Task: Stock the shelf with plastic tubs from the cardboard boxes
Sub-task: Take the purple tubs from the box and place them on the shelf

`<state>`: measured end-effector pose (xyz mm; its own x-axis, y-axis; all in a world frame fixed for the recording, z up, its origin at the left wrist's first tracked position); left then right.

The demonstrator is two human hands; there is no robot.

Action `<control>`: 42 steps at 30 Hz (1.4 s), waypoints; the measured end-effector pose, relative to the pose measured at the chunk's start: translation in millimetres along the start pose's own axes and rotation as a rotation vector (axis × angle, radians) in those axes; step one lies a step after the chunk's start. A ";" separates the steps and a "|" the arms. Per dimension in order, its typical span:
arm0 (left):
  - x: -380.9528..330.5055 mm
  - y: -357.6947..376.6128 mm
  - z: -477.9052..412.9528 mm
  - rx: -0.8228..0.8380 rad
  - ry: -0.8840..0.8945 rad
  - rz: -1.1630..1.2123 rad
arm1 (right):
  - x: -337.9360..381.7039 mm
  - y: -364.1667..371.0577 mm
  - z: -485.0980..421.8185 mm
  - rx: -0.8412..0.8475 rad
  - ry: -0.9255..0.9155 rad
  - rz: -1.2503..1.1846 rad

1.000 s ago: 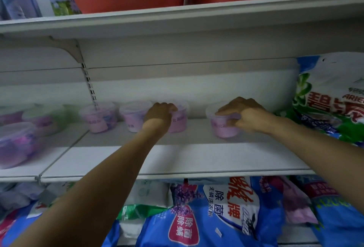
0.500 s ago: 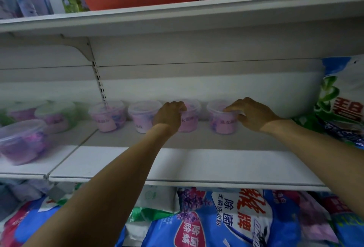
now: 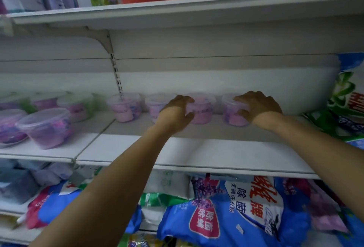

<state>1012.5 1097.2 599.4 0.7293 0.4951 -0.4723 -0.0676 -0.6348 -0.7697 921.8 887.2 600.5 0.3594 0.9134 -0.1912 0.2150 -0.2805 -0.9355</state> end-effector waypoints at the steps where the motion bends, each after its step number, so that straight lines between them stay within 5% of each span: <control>1: 1.3 -12.5 11.1 -0.032 0.011 0.002 | 10.7 -7.2 4.7 -0.029 0.000 -0.042; 11: 83.4 -198.2 193.7 -0.423 0.016 -0.216 | 206.5 -106.5 68.8 -0.384 -0.242 -0.404; 23: 277.5 -425.1 452.9 -0.364 -0.299 -0.630 | 612.0 -161.8 129.6 -0.293 -0.643 -0.562; 42: 648.3 -635.8 693.3 -0.406 -1.004 -0.548 | 1158.6 -140.8 95.4 -0.032 -1.150 -0.449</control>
<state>1056.1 2233.1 484.8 -0.2705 0.8813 -0.3875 0.4339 -0.2477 -0.8663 1221.3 2013.1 482.3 -0.7561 0.6542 -0.0201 0.1410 0.1328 -0.9811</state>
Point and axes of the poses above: each hand's wrist, its own z-axis away from the middle knuckle, its own y-axis out of the palm, x = y × z, the point moved 8 cm from there along -z, towards the middle knuckle, and after that the axes turned 12 degrees about z, right-handed, at the moved point
